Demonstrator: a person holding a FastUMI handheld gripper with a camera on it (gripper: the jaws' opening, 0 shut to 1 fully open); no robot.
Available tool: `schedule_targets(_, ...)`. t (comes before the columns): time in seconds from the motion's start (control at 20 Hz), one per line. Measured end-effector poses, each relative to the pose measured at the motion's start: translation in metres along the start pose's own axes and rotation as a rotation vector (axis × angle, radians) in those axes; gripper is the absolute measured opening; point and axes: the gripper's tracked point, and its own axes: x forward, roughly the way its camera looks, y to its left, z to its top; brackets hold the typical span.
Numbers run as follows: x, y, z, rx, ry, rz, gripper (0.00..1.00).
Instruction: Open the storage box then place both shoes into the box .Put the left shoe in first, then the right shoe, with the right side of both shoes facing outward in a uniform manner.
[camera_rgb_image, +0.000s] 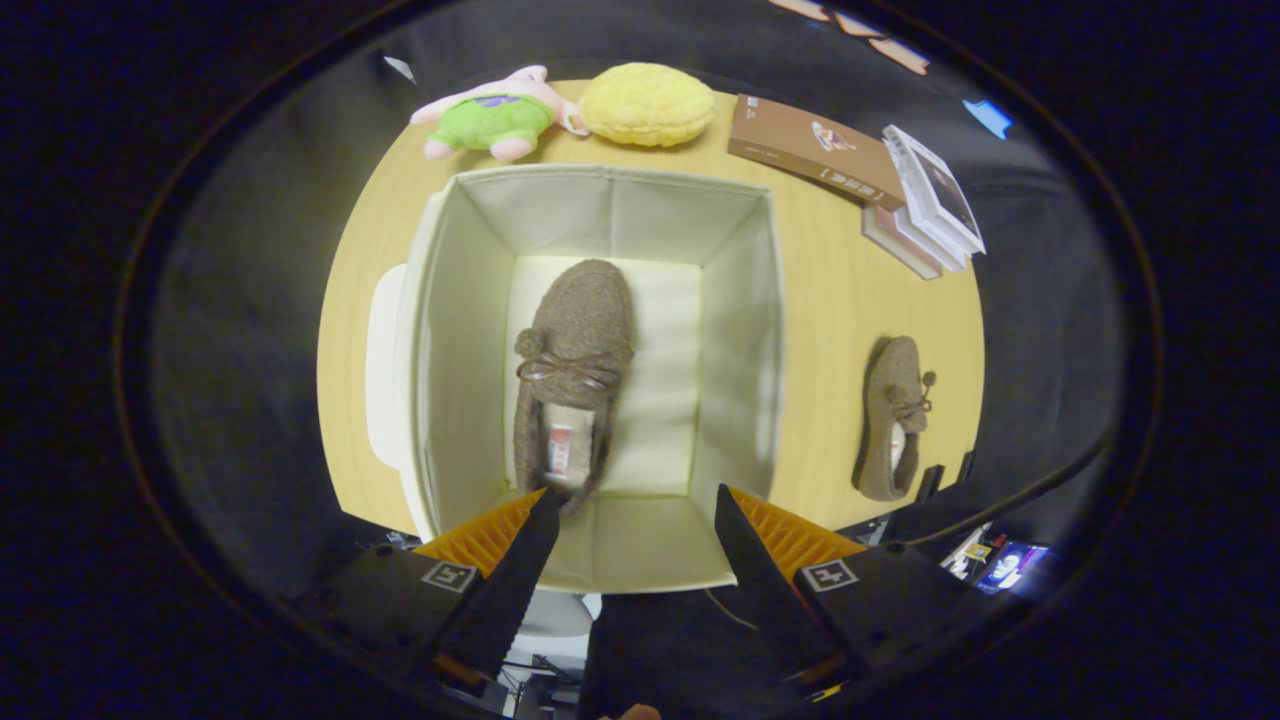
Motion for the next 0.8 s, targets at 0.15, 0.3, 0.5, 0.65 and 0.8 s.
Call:
schedule_targets(0.15, -0.02, -0.032, -0.006, 0.046, -0.007, -0.011, 1.0)
schedule_targets(0.3, -0.027, -0.071, -0.01, 0.103, -0.021, -0.019, 1.0)
schedule_targets(0.5, -0.02, -0.124, -0.017, 0.158, -0.01, -0.051, 1.0)
schedule_targets(0.65, -0.009, -0.16, -0.018, 0.18, -0.007, -0.066, 1.0)
schedule_targets(0.8, 0.008, -0.2, -0.021, 0.203, 0.01, -0.091, 1.0)
